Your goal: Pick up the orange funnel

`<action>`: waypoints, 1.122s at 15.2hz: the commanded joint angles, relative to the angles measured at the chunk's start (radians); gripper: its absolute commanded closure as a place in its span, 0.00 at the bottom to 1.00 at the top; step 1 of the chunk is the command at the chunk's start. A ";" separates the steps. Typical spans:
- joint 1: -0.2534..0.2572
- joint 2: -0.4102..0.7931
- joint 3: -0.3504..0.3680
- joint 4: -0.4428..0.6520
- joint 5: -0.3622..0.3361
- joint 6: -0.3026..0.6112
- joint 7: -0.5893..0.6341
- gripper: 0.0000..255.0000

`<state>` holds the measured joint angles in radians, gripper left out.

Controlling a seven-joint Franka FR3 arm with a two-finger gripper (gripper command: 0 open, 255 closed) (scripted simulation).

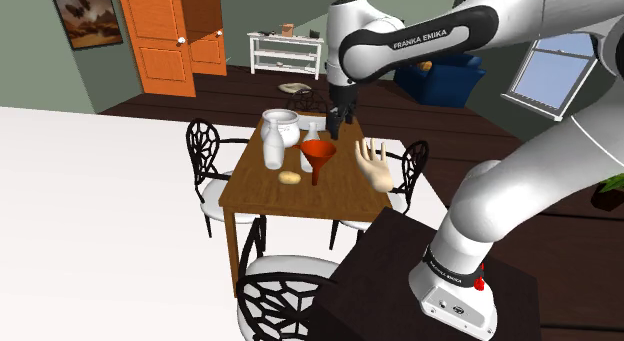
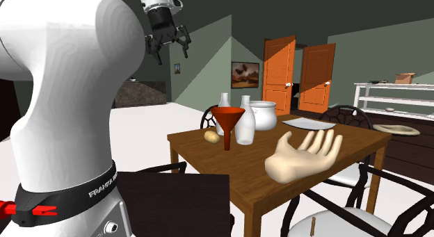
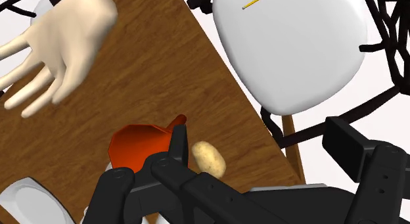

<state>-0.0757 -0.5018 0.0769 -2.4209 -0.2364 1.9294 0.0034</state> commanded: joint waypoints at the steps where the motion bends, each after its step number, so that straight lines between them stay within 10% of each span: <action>1: -0.017 0.076 0.005 0.014 -0.034 0.060 0.024 0.00; 17: -0.100 0.690 -0.010 0.332 -0.368 0.293 0.267 0.00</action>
<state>-0.1752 0.1461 0.0720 -2.1195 -0.5818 2.2162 0.2539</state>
